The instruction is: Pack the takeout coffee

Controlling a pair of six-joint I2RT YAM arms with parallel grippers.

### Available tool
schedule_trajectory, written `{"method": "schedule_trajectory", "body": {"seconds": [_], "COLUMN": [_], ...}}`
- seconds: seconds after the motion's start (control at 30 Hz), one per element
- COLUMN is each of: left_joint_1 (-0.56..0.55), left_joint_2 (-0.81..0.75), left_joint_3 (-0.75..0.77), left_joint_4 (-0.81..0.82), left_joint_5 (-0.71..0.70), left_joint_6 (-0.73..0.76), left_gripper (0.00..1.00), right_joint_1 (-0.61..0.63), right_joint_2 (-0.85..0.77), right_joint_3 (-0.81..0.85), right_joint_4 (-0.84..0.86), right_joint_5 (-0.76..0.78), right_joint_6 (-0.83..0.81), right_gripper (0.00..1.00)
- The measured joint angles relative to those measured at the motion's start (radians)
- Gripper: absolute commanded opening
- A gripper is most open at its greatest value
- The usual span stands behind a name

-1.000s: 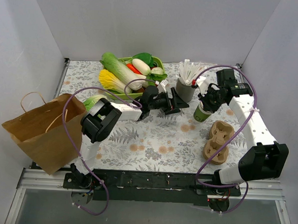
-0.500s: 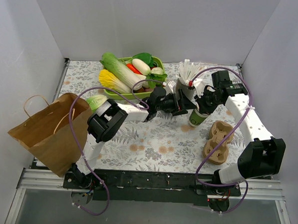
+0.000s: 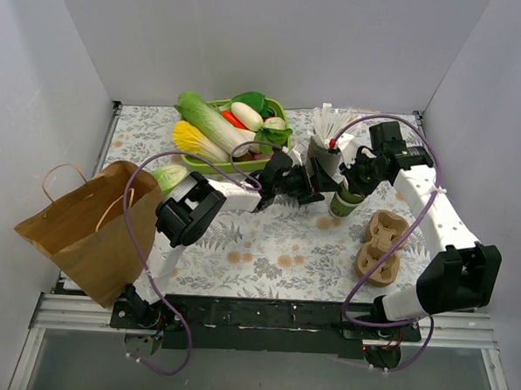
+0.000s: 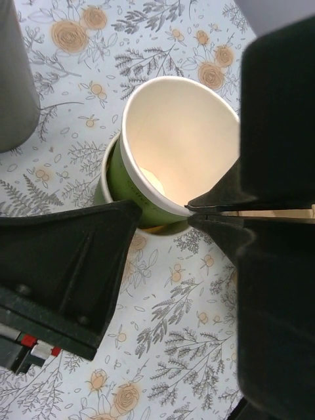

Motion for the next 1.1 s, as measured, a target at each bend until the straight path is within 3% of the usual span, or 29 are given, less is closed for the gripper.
{"method": "schedule_trajectory", "body": {"seconds": [0.33, 0.53, 0.7, 0.9, 1.1], "left_joint_1": [0.000, 0.001, 0.003, 0.005, 0.005], "left_joint_2": [0.011, -0.018, -0.148, -0.480, -0.666], "left_joint_3": [0.000, 0.002, -0.021, -0.256, -0.391], "left_joint_4": [-0.018, -0.011, -0.089, -0.258, -0.507], "left_joint_5": [-0.002, 0.065, 0.127, 0.204, 0.201], "left_joint_6": [0.027, 0.144, 0.370, 0.730, 1.064], "left_gripper": [0.98, 0.98, 0.98, 0.98, 0.97], "right_joint_1": [0.000, 0.002, 0.005, 0.006, 0.006], "right_joint_2": [-0.032, -0.032, -0.031, -0.026, 0.003], "right_joint_3": [0.000, 0.003, 0.003, -0.036, -0.038], "right_joint_4": [0.034, 0.034, 0.029, 0.037, 0.045], "right_joint_5": [0.019, 0.030, 0.045, 0.051, 0.055], "right_joint_6": [0.005, 0.004, -0.013, -0.041, -0.055], "right_gripper": [0.01, 0.01, 0.01, 0.01, 0.01]}}
